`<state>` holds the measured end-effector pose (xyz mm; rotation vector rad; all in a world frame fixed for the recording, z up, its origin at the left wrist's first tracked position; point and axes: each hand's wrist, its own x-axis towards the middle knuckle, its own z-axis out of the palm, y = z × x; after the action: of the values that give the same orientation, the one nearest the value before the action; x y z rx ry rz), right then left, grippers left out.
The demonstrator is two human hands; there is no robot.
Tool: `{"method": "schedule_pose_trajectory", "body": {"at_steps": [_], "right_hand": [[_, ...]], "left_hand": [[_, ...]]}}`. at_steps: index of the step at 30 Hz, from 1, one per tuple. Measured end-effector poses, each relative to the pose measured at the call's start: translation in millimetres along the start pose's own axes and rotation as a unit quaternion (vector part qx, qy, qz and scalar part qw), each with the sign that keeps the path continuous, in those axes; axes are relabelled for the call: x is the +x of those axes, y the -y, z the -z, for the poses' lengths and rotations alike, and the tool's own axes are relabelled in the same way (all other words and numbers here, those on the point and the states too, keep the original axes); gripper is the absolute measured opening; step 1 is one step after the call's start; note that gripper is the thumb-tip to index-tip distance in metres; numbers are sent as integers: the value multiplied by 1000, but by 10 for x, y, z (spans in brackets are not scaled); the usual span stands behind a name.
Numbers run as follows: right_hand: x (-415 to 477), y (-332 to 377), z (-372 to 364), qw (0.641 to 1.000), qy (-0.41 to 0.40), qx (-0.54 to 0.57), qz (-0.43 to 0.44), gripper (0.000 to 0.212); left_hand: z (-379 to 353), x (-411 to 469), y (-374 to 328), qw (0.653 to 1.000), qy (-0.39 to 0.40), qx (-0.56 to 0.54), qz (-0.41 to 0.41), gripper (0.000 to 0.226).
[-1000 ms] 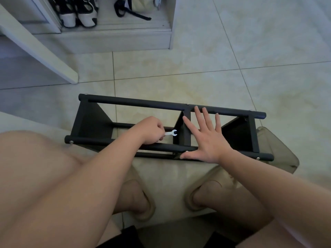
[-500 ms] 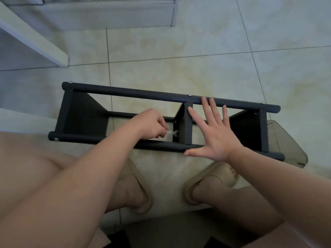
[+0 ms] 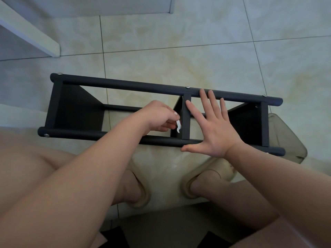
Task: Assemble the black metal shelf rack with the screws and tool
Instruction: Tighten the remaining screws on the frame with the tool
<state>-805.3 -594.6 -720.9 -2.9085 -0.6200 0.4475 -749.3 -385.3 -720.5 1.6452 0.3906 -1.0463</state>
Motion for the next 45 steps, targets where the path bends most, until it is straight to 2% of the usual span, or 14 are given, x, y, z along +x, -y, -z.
{"method": "schedule_pose_trajectory", "body": {"at_steps": [10, 16, 20, 29, 33, 36, 41, 45], "right_hand": [[-2, 1, -15, 1000, -21, 4, 8, 122], [-2, 3, 0, 1000, -13, 7, 3, 123], [-2, 11, 13, 1000, -6, 3, 2, 124], [-2, 6, 22, 1000, -5, 3, 0, 124], [0, 11, 21, 1000, -4, 6, 0, 124], [1, 10, 22, 1000, -7, 8, 2, 124], [1, 4, 27, 1000, -5, 10, 3, 124], [2, 7, 26, 1000, -6, 9, 4, 124]], "left_hand": [[-105, -13, -44, 999, -50, -14, 8, 10], [-90, -27, -46, 997, -34, -58, 32, 9], [-65, -38, -52, 998, -16, -43, 52, 11], [-73, -30, -65, 997, -52, -37, 42, 4], [-68, -20, -61, 997, -35, -40, 53, 13], [-47, -25, -71, 998, -16, -18, 59, 10], [-83, -8, -65, 999, -32, -9, 43, 15], [-96, -13, -64, 998, -8, -8, 65, 17]]}}
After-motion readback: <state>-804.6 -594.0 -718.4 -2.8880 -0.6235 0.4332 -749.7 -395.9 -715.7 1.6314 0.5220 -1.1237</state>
